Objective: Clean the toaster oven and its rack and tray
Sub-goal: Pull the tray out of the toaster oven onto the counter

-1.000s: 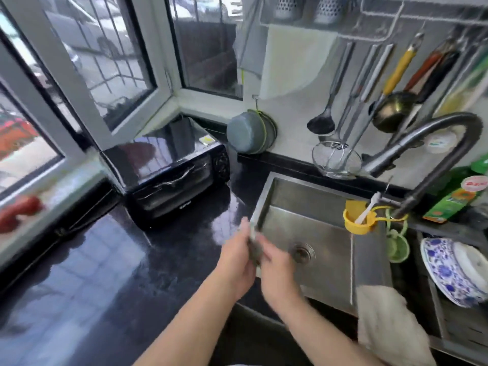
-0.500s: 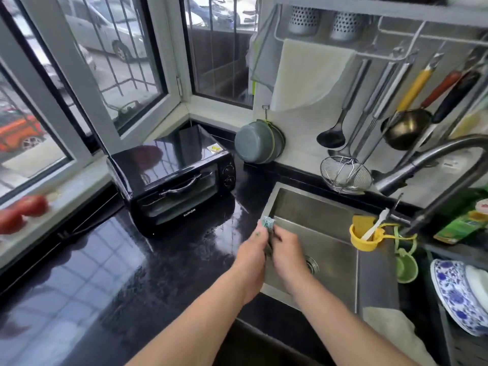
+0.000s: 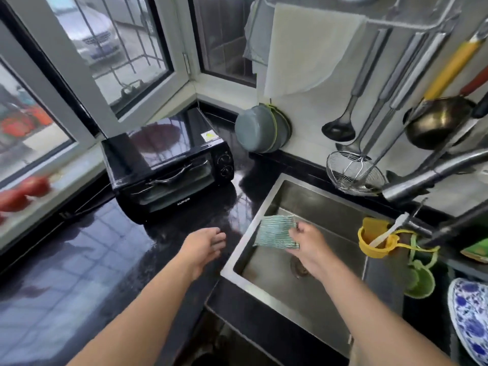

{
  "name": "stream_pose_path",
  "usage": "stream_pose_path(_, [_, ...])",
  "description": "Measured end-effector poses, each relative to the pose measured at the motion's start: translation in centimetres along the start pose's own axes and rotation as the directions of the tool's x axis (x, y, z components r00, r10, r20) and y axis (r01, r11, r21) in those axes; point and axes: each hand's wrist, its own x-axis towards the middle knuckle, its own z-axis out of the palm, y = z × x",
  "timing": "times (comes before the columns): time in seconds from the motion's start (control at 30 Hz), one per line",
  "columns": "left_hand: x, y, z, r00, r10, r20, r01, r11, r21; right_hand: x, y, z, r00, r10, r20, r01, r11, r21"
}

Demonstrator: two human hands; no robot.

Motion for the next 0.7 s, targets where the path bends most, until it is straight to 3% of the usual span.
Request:
stream_pose_path(0.1, [1.7, -1.2, -4.1, 0.999, -0.013, -0.04, 0.021, 0.979, 0.202, 1.0, -0.1, 0.0, 0.999, 0.048, -0.017, -0.047, 0.998, 0.05])
stream_pose_path(0.17, [2.9, -1.1, -6.2, 0.997, 0.06, -0.049, -0.037, 0.925, 0.379, 1.6, 0.2, 0.4, 0.995, 0.088, -0.047, -0.083, 0.991, 0.106])
stream_pose_path(0.2, [3.3, -0.9, -7.0, 0.99, 0.134, -0.041, -0.093, 0.846, 0.524, 1.7, 0.2, 0.7, 0.993, 0.104, -0.064, -0.094, 0.984, 0.148])
stream_pose_path(0.27, [3.8, 0.4, -8.2, 0.937, 0.349, 0.011, -0.23, 0.593, 0.771, 1.8, 0.2, 1.5, 0.988, 0.126, -0.087, -0.104, 0.969, 0.224])
stream_pose_path(0.37, [4.7, 3.5, -8.8, 0.761, 0.638, 0.118, -0.351, 0.252, 0.902, 2.0, -0.3, 3.3, 0.983, 0.13, -0.128, -0.092, 0.958, 0.271])
stream_pose_path(0.47, [6.5, 6.0, -8.7, 0.66, 0.719, 0.219, -0.337, 0.024, 0.941, 1.9, -0.4, 4.9, 0.976, 0.136, -0.172, -0.083, 0.955, 0.283])
stream_pose_path(0.53, [7.1, 6.5, -8.4, 0.651, 0.729, 0.212, -0.304, -0.006, 0.953, 1.6, -0.1, 5.5, 0.971, 0.136, -0.194, -0.078, 0.956, 0.282])
stream_pose_path(0.7, [7.0, 6.8, -8.1, 0.679, 0.733, 0.046, -0.259, 0.18, 0.949, -0.2, -0.3, 5.8, 0.969, 0.117, -0.217, -0.063, 0.968, 0.242])
